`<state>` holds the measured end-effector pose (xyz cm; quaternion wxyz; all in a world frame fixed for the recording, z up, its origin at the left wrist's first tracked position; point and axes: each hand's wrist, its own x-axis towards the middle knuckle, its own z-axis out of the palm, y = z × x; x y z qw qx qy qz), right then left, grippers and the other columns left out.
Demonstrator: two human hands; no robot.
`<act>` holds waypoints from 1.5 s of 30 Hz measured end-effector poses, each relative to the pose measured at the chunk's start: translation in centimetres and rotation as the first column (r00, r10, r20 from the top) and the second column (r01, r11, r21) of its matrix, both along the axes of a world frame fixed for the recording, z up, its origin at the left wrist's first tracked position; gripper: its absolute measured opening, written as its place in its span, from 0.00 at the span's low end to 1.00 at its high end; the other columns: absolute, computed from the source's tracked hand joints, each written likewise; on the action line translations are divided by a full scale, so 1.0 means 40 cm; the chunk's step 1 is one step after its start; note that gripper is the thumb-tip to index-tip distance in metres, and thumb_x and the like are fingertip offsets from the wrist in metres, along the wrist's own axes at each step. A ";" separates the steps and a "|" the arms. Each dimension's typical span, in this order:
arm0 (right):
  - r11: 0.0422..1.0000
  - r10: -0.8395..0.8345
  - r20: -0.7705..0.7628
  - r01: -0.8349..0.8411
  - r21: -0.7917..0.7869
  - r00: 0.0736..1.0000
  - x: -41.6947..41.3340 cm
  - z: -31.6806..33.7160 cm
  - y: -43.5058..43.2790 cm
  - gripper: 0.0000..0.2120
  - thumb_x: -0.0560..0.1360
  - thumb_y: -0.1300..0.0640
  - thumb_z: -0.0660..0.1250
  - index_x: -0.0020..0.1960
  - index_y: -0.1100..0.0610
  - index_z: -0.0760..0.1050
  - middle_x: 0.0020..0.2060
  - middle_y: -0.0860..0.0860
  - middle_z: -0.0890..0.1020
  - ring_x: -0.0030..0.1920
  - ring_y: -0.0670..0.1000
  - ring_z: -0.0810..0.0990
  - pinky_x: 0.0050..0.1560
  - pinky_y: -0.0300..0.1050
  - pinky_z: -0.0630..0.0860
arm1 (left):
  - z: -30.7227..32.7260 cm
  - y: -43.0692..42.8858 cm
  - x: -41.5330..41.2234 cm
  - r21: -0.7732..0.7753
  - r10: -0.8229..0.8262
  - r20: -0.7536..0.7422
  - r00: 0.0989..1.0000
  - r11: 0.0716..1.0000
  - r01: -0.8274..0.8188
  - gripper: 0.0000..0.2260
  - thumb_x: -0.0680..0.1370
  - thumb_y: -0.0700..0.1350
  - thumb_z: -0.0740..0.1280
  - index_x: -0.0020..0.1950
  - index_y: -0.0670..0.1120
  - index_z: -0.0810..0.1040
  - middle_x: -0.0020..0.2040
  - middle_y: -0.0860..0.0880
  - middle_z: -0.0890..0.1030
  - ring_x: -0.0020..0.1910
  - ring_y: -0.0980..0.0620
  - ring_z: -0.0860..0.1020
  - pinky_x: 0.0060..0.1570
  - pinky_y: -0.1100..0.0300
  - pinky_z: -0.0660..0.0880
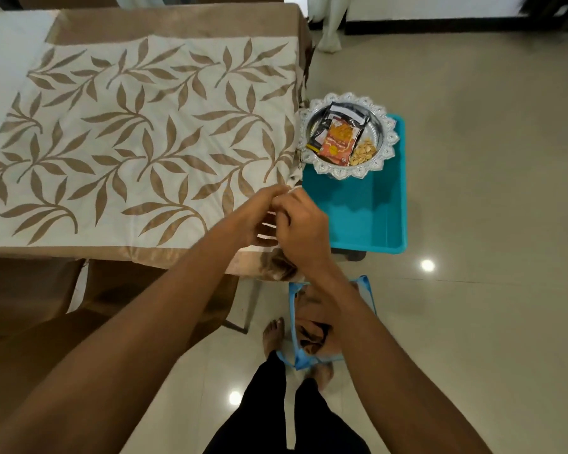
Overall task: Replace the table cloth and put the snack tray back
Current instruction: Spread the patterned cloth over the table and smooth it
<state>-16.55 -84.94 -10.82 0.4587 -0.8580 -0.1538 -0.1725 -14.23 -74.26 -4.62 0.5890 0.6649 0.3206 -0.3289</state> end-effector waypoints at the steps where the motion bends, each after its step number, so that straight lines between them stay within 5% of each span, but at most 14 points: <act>1: 1.000 -0.002 -0.011 0.002 0.028 1.000 0.002 0.005 0.012 0.07 0.78 0.68 0.64 0.47 0.60 0.80 0.45 0.53 0.80 0.41 0.48 0.77 0.41 0.40 0.76 | 0.014 0.008 0.012 -0.034 -0.039 -0.039 0.999 0.999 0.037 0.16 0.78 0.56 0.63 0.50 0.44 0.80 0.45 0.46 0.83 0.47 0.47 0.81 0.49 0.53 0.79; 7: 0.967 -0.002 -0.242 0.063 0.246 0.970 -0.016 -0.015 0.031 0.08 0.79 0.58 0.69 0.58 0.54 0.80 0.50 0.50 0.82 0.48 0.48 0.80 0.47 0.47 0.80 | 0.025 0.050 0.068 0.002 0.039 -0.064 0.997 0.999 -0.039 0.08 0.78 0.40 0.57 0.49 0.42 0.76 0.44 0.44 0.81 0.44 0.47 0.79 0.43 0.54 0.78; 10: 0.827 -0.064 -0.611 0.385 0.410 0.789 -0.030 -0.034 0.028 0.14 0.78 0.51 0.69 0.63 0.46 0.75 0.50 0.46 0.79 0.50 0.50 0.80 0.50 0.47 0.78 | 0.002 0.059 0.066 0.060 0.154 -0.020 0.988 0.986 -0.153 0.14 0.77 0.40 0.56 0.58 0.41 0.75 0.51 0.42 0.81 0.45 0.45 0.81 0.39 0.54 0.79; 12: 0.789 0.074 -0.806 0.459 0.408 0.588 -0.018 -0.061 0.011 0.16 0.80 0.49 0.67 0.66 0.49 0.74 0.49 0.46 0.79 0.51 0.50 0.79 0.55 0.49 0.77 | -0.023 0.061 0.062 0.006 0.220 -0.009 0.975 0.976 -0.220 0.19 0.77 0.41 0.55 0.64 0.41 0.76 0.56 0.42 0.82 0.49 0.43 0.82 0.45 0.51 0.81; 14: 0.844 0.172 -0.886 0.399 0.358 0.430 -0.019 -0.089 0.000 0.13 0.81 0.49 0.65 0.62 0.55 0.78 0.50 0.50 0.82 0.54 0.53 0.81 0.59 0.52 0.77 | -0.050 0.060 0.061 -0.144 0.339 -0.044 0.940 0.929 -0.342 0.21 0.77 0.44 0.55 0.66 0.42 0.78 0.56 0.42 0.83 0.53 0.41 0.82 0.53 0.46 0.81; 18: 0.943 0.148 -0.912 0.224 0.247 0.383 -0.049 -0.149 -0.002 0.12 0.80 0.54 0.63 0.60 0.54 0.80 0.55 0.52 0.83 0.57 0.53 0.80 0.61 0.49 0.75 | -0.093 0.034 0.056 -0.208 0.523 -0.056 0.850 0.827 -0.522 0.21 0.81 0.55 0.56 0.56 0.43 0.83 0.51 0.43 0.85 0.50 0.42 0.83 0.51 0.49 0.81; 20: 0.932 0.161 -0.920 0.251 0.261 0.359 -0.046 -0.164 -0.004 0.08 0.78 0.57 0.63 0.52 0.55 0.81 0.46 0.52 0.83 0.51 0.54 0.80 0.54 0.48 0.75 | -0.120 0.007 0.040 -0.014 0.420 0.042 0.907 0.908 -0.420 0.16 0.80 0.50 0.56 0.52 0.42 0.80 0.50 0.44 0.82 0.49 0.44 0.80 0.53 0.51 0.79; 22: 0.888 0.179 -0.926 0.350 0.298 0.333 -0.030 -0.166 -0.017 0.08 0.78 0.60 0.63 0.49 0.59 0.80 0.41 0.54 0.82 0.43 0.53 0.81 0.46 0.46 0.76 | -0.140 -0.014 0.019 0.290 0.069 0.134 0.989 0.951 -0.106 0.14 0.82 0.46 0.55 0.55 0.42 0.78 0.56 0.41 0.80 0.52 0.44 0.78 0.57 0.49 0.76; 24: 0.818 0.208 -0.919 0.455 0.352 0.336 -0.008 -0.171 -0.032 0.11 0.79 0.61 0.62 0.57 0.57 0.81 0.47 0.57 0.84 0.43 0.52 0.82 0.47 0.46 0.79 | -0.134 -0.034 -0.002 0.573 -0.356 0.116 0.927 0.787 0.231 0.16 0.84 0.47 0.54 0.64 0.41 0.75 0.61 0.40 0.78 0.57 0.43 0.77 0.60 0.48 0.73; 27: 0.719 0.257 -0.901 0.555 0.419 0.348 0.037 -0.169 -0.051 0.18 0.79 0.61 0.62 0.67 0.53 0.77 0.56 0.56 0.82 0.51 0.53 0.81 0.54 0.50 0.78 | -0.136 -0.044 -0.005 0.687 -0.566 0.024 0.824 0.608 0.397 0.18 0.83 0.50 0.58 0.69 0.42 0.72 0.62 0.42 0.78 0.59 0.44 0.77 0.53 0.54 0.72; 31: 0.699 0.291 -0.906 0.578 0.421 0.308 0.109 -0.163 -0.058 0.09 0.81 0.54 0.62 0.59 0.52 0.77 0.57 0.54 0.83 0.51 0.52 0.80 0.45 0.46 0.74 | -0.137 -0.055 0.007 0.675 -0.614 -0.019 0.789 0.575 0.463 0.14 0.81 0.49 0.62 0.62 0.42 0.75 0.50 0.45 0.79 0.46 0.49 0.78 0.42 0.59 0.72; 34: 0.746 0.306 -0.917 0.535 0.398 0.256 0.172 -0.162 -0.050 0.05 0.79 0.54 0.64 0.50 0.54 0.76 0.46 0.54 0.82 0.43 0.51 0.80 0.42 0.45 0.76 | -0.127 -0.066 0.024 0.633 -0.649 -0.040 0.760 0.572 0.522 0.06 0.80 0.46 0.64 0.54 0.45 0.74 0.43 0.48 0.78 0.40 0.51 0.77 0.41 0.58 0.75; 39: 0.794 0.268 -0.937 0.500 0.347 0.225 0.305 -0.188 -0.009 0.11 0.81 0.52 0.63 0.58 0.58 0.77 0.48 0.56 0.82 0.49 0.56 0.80 0.50 0.51 0.80 | -0.111 -0.051 0.099 0.456 -0.669 -0.176 0.723 0.595 0.662 0.08 0.79 0.41 0.64 0.57 0.41 0.75 0.47 0.41 0.81 0.42 0.44 0.84 0.43 0.53 0.84; 45: 0.909 0.124 -0.926 0.333 0.250 0.357 0.433 -0.210 0.066 0.17 0.83 0.58 0.57 0.65 0.60 0.78 0.58 0.56 0.83 0.55 0.57 0.81 0.61 0.55 0.79 | -0.118 0.008 0.191 0.264 -0.706 -0.234 0.668 0.616 0.743 0.07 0.79 0.43 0.67 0.55 0.42 0.76 0.45 0.45 0.81 0.40 0.51 0.82 0.30 0.65 0.77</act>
